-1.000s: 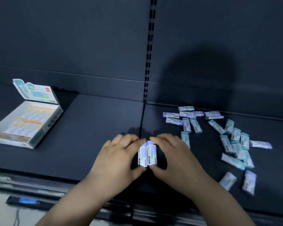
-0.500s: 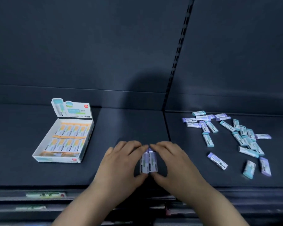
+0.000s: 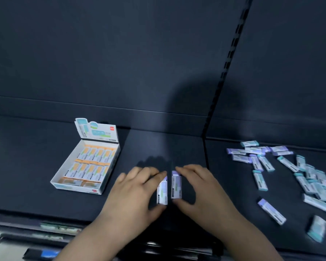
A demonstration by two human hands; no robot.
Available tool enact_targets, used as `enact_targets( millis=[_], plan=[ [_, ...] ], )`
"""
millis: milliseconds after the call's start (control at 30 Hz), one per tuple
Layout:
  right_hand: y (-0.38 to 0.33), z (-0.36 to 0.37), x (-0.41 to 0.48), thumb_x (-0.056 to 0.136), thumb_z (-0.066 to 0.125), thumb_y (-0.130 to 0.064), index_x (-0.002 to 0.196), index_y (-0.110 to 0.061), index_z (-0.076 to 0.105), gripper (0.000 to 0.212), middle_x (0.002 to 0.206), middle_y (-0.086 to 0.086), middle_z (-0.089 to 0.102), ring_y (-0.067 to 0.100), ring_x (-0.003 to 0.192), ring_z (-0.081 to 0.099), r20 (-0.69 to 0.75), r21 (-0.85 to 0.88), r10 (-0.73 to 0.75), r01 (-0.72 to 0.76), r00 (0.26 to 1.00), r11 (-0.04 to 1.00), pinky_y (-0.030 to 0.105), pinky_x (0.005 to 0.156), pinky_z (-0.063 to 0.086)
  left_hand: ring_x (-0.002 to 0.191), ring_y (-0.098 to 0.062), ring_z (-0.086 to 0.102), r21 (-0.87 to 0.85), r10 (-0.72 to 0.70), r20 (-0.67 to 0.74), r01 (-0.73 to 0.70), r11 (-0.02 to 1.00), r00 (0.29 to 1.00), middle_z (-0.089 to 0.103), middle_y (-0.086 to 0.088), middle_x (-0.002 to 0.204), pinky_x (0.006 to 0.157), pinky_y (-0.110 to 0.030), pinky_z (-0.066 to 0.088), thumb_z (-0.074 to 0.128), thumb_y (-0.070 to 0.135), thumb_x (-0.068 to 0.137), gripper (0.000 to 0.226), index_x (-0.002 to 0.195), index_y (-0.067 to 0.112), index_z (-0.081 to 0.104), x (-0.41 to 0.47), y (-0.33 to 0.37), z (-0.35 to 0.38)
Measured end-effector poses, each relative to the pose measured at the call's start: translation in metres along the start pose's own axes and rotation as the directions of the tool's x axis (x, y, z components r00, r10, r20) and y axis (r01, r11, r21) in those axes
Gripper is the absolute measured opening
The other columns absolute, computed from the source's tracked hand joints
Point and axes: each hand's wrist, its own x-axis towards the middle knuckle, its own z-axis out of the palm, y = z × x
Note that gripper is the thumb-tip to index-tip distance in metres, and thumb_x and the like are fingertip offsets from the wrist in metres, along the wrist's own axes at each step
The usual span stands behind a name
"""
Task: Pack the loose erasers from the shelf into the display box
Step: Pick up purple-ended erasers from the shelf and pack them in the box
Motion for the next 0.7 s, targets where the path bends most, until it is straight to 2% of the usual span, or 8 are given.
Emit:
enact_targets(
  millis=[67,233,333,367,433,500,600,700],
  plan=[
    [-0.009,0.006,0.011,0.077,0.064,-0.041,0.135,-0.035,0.037,0.064,0.12,-0.029,0.029,-0.007,0.117,0.031,0.022,0.012,-0.011,0.01,1.0,1.0,0.013,0.103,0.026,0.091,-0.01,0.048,0.005,-0.025,0.005,0.025,1.0,1.0,0.057,0.013,0.103,0.066,-0.03,0.05,0.058,0.054,0.06,0.064,0.117,0.027,0.061,-0.003,-0.016,-0.003],
    [-0.043,0.033,0.044,0.077,0.065,-0.043,0.134,-0.035,0.039,0.063,0.12,-0.028,0.032,-0.006,0.117,0.032,0.022,0.043,-0.026,0.025,0.999,0.999,0.015,0.103,0.028,0.095,-0.009,0.047,0.024,-0.084,0.013,0.084,0.996,0.996,0.059,0.012,0.104,0.072,-0.03,0.05,0.046,0.057,0.065,0.064,0.118,0.024,0.063,-0.011,-0.073,-0.017],
    [-0.068,0.054,0.065,0.077,0.065,-0.044,0.135,-0.034,0.038,0.065,0.124,-0.026,0.034,-0.006,0.118,0.032,0.004,0.032,0.0,0.0,1.0,0.999,0.016,0.104,0.028,0.097,-0.008,0.046,0.039,-0.086,0.015,0.085,0.996,0.996,0.063,0.012,0.106,0.072,-0.027,0.046,0.046,0.057,0.066,0.063,0.116,0.024,0.063,-0.013,-0.117,-0.027],
    [-0.072,0.056,0.065,0.077,0.064,-0.045,0.136,-0.034,0.037,0.065,0.127,-0.025,0.034,-0.006,0.118,0.031,0.014,0.036,-0.006,0.005,1.0,0.999,0.016,0.105,0.028,0.097,-0.008,0.046,0.056,-0.082,0.016,0.081,0.995,0.997,0.064,0.011,0.106,0.071,-0.027,0.045,0.05,0.058,0.064,0.062,0.114,0.024,0.064,-0.013,-0.123,-0.028],
    [-0.104,0.082,0.093,0.078,0.063,-0.046,0.137,-0.034,0.035,0.066,0.131,-0.023,0.034,-0.005,0.12,0.029,-0.022,0.013,0.028,-0.028,0.999,1.0,0.015,0.106,0.025,0.096,-0.009,0.046,0.034,-0.088,0.075,0.085,0.996,0.993,0.066,0.009,0.106,0.068,-0.028,0.047,0.067,0.055,0.058,0.063,0.112,0.023,0.065,-0.022,-0.179,-0.042],
    [-0.112,0.083,0.096,0.08,0.061,-0.046,0.138,-0.033,0.032,0.066,0.135,-0.021,0.032,-0.002,0.123,0.027,0.016,0.007,0.029,-0.029,0.999,1.0,0.016,0.107,0.023,0.096,-0.011,0.051,0.055,-0.114,0.108,0.109,0.993,0.988,0.067,0.008,0.107,0.068,-0.032,0.049,0.083,0.049,0.05,0.069,0.112,0.022,0.065,-0.016,-0.187,-0.042],
    [-0.134,0.101,0.122,0.082,0.058,-0.046,0.14,-0.033,0.029,0.066,0.14,-0.018,0.031,0.003,0.128,0.027,-0.012,-0.075,0.066,-0.066,0.998,0.995,0.02,0.108,0.021,0.094,-0.016,0.061,0.067,-0.111,0.191,0.1,0.993,0.975,0.066,0.009,0.109,0.069,-0.035,0.052,0.083,0.048,0.052,0.07,0.115,0.023,0.064,-0.016,-0.227,-0.049],
    [-0.15,0.111,0.137,0.082,0.059,-0.045,0.14,-0.033,0.03,0.066,0.14,-0.017,0.033,0.004,0.129,0.027,-0.06,-0.076,0.126,-0.13,0.99,0.989,0.017,0.105,0.017,0.101,-0.015,0.058,0.034,-0.079,0.227,0.073,0.997,0.971,0.061,0.013,0.117,0.077,-0.034,0.049,0.075,0.051,0.063,0.067,0.123,0.026,0.058,-0.009,-0.249,-0.048]
  ],
)
